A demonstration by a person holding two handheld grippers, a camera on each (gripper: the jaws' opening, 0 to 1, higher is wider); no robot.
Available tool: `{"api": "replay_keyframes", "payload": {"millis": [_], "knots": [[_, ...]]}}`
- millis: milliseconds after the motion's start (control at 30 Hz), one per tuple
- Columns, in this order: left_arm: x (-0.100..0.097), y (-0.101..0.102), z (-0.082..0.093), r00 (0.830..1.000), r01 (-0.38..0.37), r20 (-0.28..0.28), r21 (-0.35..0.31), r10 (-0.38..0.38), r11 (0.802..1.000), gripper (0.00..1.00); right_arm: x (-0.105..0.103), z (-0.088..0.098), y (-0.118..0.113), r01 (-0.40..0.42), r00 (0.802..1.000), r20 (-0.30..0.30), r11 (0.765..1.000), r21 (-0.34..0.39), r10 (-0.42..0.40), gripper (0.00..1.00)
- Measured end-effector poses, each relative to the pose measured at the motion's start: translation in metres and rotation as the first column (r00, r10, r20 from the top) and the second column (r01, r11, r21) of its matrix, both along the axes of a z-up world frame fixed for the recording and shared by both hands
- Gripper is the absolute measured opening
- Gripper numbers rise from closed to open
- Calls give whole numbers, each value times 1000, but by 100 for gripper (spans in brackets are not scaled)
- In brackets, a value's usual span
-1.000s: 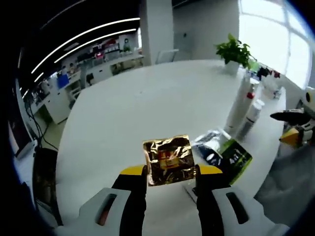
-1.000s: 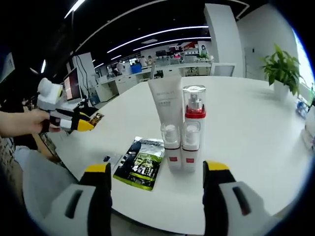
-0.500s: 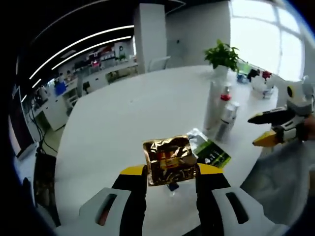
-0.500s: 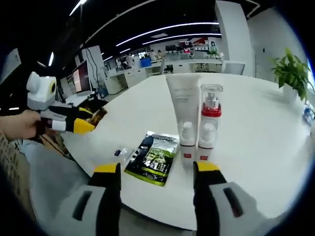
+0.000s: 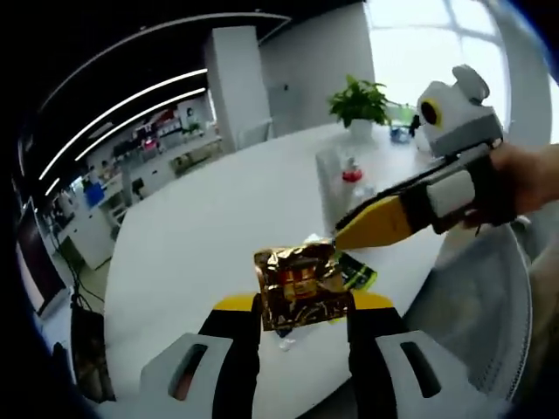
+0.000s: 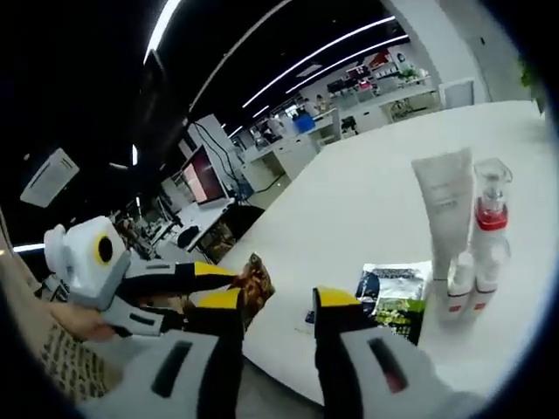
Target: Arrange the skincare products in the storage area until every visible bottle or jar stands upright without overlapping.
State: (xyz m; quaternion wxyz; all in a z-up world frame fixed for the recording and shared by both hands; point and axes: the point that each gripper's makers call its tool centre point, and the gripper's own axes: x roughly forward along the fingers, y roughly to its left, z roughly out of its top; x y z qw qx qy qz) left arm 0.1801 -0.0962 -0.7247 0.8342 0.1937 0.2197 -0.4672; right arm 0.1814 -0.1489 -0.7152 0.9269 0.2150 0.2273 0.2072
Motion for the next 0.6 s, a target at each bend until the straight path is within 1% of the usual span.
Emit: {"api": "replay_keyframes", "payload": {"millis": [100,200,367,467,500,533,600], "knots": [[1,6,4,1000,-15,9,-6,15,1000,36,0,-1,8,-26,1000,-9,999,21,27,24],[2,12,6,999,-35,5,-15,35,999,36,1,-3,16,-48,999,-19,998,30,48,20],[0,15,4,999,-42,0,-11,42,999,36,2,-1,30,-89,996,-17,994,57,90,9],[0,18,3,999,-48,4,-5,48,999,35,4,-1,34,-102,994,-20,993,52,103,6],[1,20,2,998,-56,1,-6,56,998,35,4,-1,35,-108,994,-15,993,53,108,3],[1,21,2,998,-59,-2,-9,59,998,35,4,1,37,-114,993,-9,992,62,115,2],[2,23,2,998,-66,-3,-10,66,998,35,3,5,42,-126,992,-9,986,107,128,1]]}}
